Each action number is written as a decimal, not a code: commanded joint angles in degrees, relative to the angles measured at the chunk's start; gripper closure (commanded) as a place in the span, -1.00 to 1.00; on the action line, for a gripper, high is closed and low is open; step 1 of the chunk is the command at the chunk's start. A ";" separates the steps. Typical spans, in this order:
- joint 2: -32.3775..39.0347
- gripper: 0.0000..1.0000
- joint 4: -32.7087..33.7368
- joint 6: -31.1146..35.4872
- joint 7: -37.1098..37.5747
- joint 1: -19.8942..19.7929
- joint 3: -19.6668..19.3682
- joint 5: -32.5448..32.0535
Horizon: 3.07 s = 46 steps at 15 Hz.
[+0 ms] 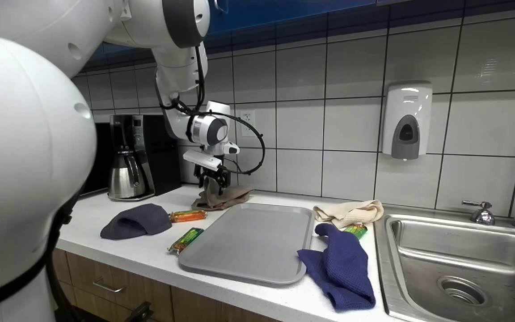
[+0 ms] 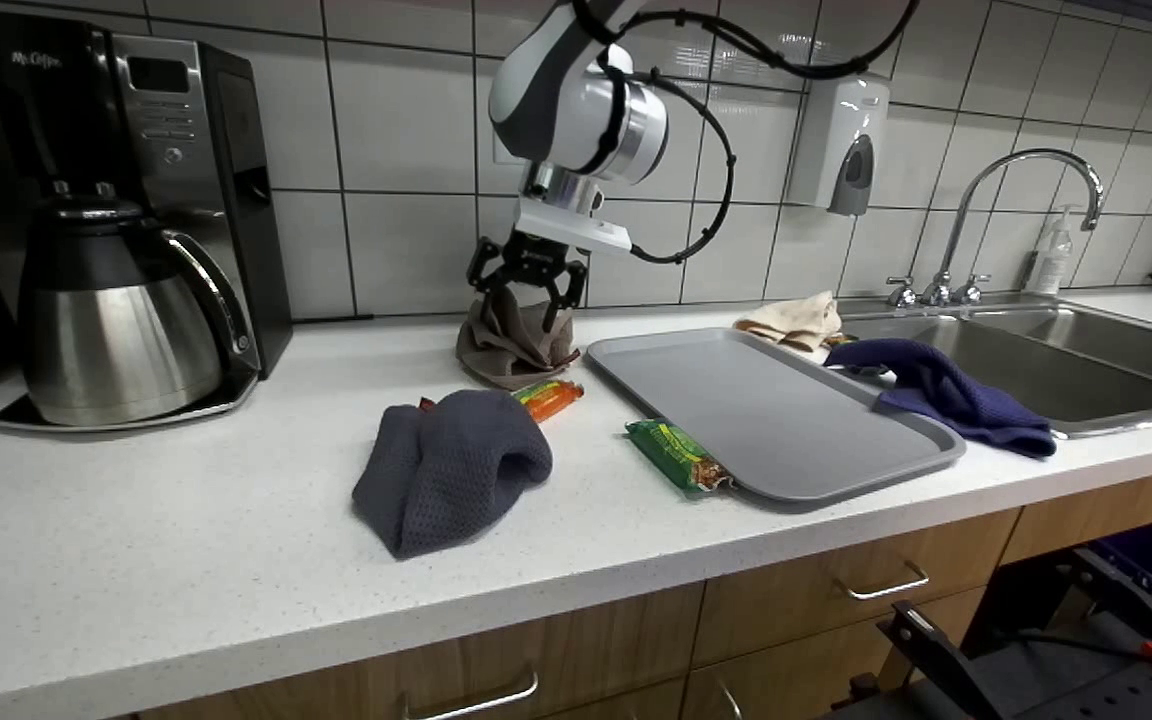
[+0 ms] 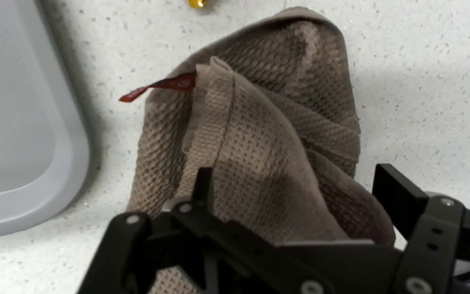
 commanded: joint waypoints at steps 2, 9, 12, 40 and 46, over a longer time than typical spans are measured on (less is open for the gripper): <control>-2.93 -1.00 -4.31 1.56 0.13 0.52 -0.57 -2.08; -6.99 -1.00 -11.25 4.00 0.33 0.84 -0.51 -3.35; -9.08 -1.00 -14.19 4.62 0.76 1.32 -0.70 -4.14; -28.73 -1.00 -39.06 3.54 20.02 9.79 -4.84 -18.58; -33.46 -1.00 -44.06 2.33 25.23 9.48 -4.23 -20.19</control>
